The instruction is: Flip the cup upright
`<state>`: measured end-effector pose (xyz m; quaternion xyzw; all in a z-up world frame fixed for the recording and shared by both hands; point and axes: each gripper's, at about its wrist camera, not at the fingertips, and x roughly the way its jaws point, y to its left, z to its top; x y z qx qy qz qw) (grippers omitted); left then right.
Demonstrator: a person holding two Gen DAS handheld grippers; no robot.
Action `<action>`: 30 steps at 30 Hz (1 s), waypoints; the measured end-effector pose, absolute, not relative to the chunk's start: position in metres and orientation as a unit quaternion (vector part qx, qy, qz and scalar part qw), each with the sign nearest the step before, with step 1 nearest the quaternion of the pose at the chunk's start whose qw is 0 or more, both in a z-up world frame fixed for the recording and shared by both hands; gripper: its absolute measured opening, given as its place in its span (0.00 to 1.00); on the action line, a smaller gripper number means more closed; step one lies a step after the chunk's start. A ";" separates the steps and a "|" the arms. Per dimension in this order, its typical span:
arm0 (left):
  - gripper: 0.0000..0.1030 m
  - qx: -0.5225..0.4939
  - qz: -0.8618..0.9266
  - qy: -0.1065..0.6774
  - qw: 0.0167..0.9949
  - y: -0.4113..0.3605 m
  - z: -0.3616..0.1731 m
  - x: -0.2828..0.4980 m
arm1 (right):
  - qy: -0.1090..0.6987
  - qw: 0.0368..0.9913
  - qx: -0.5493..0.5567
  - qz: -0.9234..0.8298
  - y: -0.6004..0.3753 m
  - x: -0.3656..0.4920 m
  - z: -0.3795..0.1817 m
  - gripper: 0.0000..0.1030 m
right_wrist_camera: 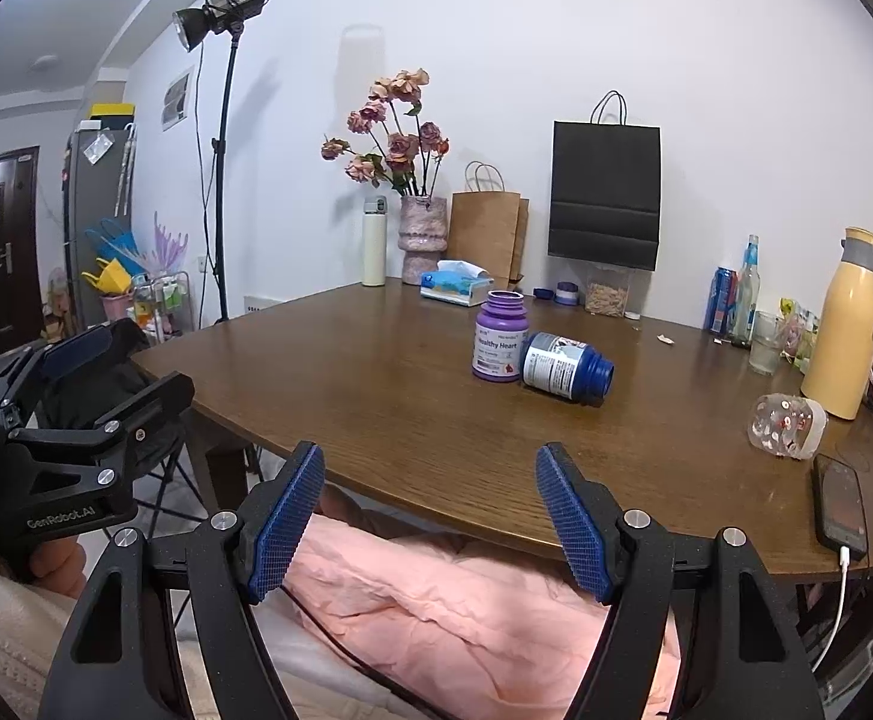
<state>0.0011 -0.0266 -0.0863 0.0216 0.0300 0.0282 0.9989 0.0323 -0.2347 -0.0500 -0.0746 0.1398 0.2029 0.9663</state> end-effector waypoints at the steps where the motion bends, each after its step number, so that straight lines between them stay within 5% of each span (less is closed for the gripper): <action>1: 1.00 0.022 0.028 0.029 0.999 -0.027 -0.086 0.001 | 0.140 0.966 -0.073 0.203 -0.235 0.032 -0.050 0.76; 30: 1.00 0.027 0.025 0.021 0.999 -0.026 -0.085 -0.001 | 0.147 0.966 -0.070 0.202 -0.238 0.035 -0.052 0.76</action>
